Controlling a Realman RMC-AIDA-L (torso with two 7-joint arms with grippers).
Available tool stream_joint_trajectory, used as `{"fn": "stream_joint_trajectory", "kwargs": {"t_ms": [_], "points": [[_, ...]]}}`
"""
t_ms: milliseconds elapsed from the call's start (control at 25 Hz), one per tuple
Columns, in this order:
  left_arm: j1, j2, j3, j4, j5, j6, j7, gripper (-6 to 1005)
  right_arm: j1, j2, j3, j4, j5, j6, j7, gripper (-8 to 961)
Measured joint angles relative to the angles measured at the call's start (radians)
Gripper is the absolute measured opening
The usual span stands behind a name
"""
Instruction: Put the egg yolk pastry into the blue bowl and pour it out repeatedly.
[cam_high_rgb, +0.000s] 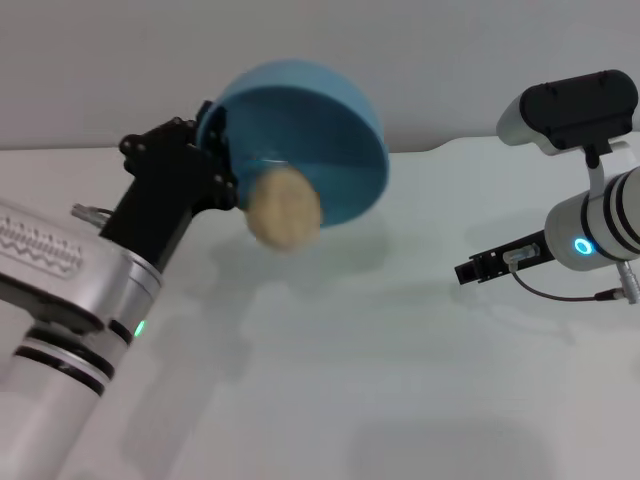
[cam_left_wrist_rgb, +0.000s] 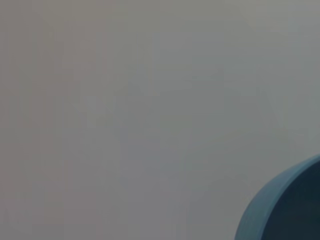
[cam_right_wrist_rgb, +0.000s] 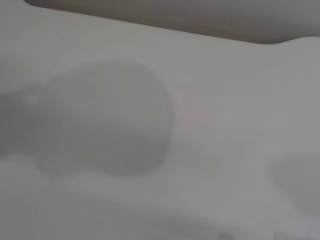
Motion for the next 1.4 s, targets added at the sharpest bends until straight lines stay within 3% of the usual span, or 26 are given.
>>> {"fn": "stream_joint_trajectory", "kwargs": {"t_ms": [200,280,840,1040,1160,1280,1400], "points": [[-0.094,-0.006,0.099,-0.197,-0.009,0.253,-0.009,-1,-0.001,0.000,0.003,0.000,0.001,0.000,0.000,472],[-0.120,-0.010,0.126,-0.242,-0.011,0.296,-0.010,-2,-0.002,0.001,0.003,0.000,0.002,0.000,0.000,472],[-0.161,-0.007,0.121,-0.259,-0.011,0.256,-0.011,-2,-0.004,0.003,-0.001,0.000,0.004,0.003,0.000,472],[-0.172,-0.002,0.096,-0.220,-0.011,0.145,-0.027,-2,-0.003,0.003,-0.006,0.000,0.034,0.003,-0.003,471],[-0.167,0.004,0.050,-0.156,-0.009,0.006,-0.065,-2,-0.002,0.002,-0.006,-0.001,0.056,0.003,-0.007,471],[-0.160,0.009,-0.024,-0.054,-0.004,-0.235,-0.069,-2,0.000,0.002,-0.008,-0.002,0.066,0.004,-0.008,471],[-0.168,0.005,-0.126,0.049,-0.003,-0.558,-0.066,-2,0.009,0.003,-0.015,-0.010,0.082,0.006,-0.010,471]]}}
